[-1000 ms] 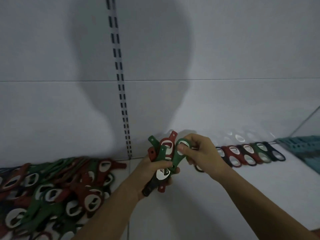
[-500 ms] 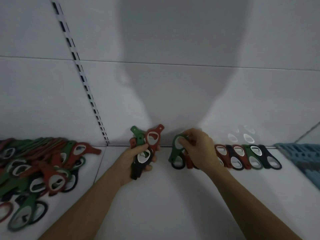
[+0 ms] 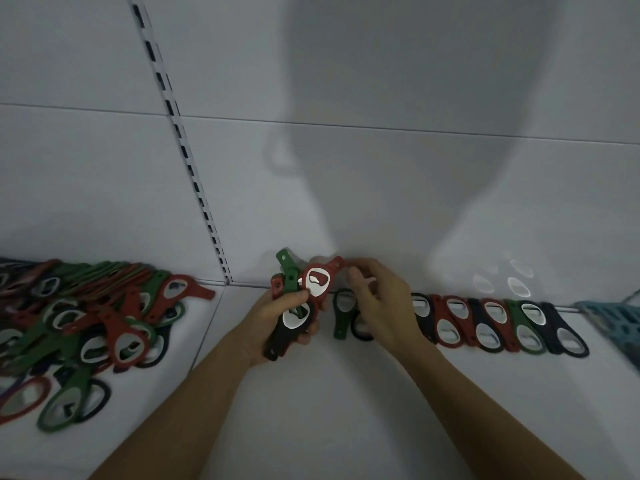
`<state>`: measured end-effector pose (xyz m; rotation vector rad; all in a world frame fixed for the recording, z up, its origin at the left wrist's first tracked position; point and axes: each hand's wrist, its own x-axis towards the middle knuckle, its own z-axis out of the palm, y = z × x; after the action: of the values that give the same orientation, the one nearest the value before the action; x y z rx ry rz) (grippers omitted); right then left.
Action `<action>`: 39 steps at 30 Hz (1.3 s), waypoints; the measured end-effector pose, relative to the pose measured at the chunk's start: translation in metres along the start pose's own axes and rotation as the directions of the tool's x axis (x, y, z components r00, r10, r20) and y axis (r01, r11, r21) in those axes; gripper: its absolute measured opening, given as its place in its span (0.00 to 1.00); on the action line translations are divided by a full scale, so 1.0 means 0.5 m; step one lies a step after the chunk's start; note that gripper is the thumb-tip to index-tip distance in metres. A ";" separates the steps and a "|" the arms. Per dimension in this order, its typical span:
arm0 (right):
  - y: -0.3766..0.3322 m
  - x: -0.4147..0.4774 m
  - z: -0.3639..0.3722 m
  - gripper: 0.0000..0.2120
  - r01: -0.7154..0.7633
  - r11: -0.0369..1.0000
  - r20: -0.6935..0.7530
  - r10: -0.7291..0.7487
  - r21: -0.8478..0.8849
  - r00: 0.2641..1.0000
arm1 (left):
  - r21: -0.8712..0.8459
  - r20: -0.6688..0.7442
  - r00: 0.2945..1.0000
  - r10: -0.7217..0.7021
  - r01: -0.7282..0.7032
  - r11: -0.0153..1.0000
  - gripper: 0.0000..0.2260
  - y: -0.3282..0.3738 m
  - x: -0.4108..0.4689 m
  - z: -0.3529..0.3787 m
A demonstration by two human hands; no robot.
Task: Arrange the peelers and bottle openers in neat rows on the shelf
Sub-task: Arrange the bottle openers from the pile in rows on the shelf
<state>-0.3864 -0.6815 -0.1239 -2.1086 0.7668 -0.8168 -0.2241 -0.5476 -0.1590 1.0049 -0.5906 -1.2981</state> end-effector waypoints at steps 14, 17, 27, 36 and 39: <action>-0.020 0.029 -0.042 0.05 -0.268 0.860 0.067 0.265 0.435 0.962 | 0.115 0.052 0.999 0.016 -0.022 0.993 0.18 0.000 -0.003 0.000; -0.028 0.017 -0.033 0.05 -0.275 0.847 0.097 0.259 0.455 0.961 | 0.133 0.052 0.998 0.041 -0.048 0.990 0.18 -0.004 -0.004 0.005; -0.033 0.008 -0.045 0.03 -0.057 0.880 -0.195 0.168 0.472 0.966 | -0.029 -0.141 0.982 0.123 -0.129 0.991 0.08 -0.003 -0.036 0.008; -0.026 0.027 0.004 0.10 -0.163 0.970 0.084 0.150 0.181 0.985 | -0.028 -0.272 0.955 0.116 -0.129 0.991 0.05 0.032 -0.061 -0.023; -0.029 0.039 0.035 0.10 -0.123 0.992 0.185 0.127 -0.035 0.975 | -0.072 -0.300 0.950 0.085 -0.111 0.991 0.09 0.031 -0.059 -0.024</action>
<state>-0.3576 -0.6802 -0.1158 -2.0991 0.8019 -0.5366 -0.2126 -0.5163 -0.1463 1.0588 -0.3451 -1.0512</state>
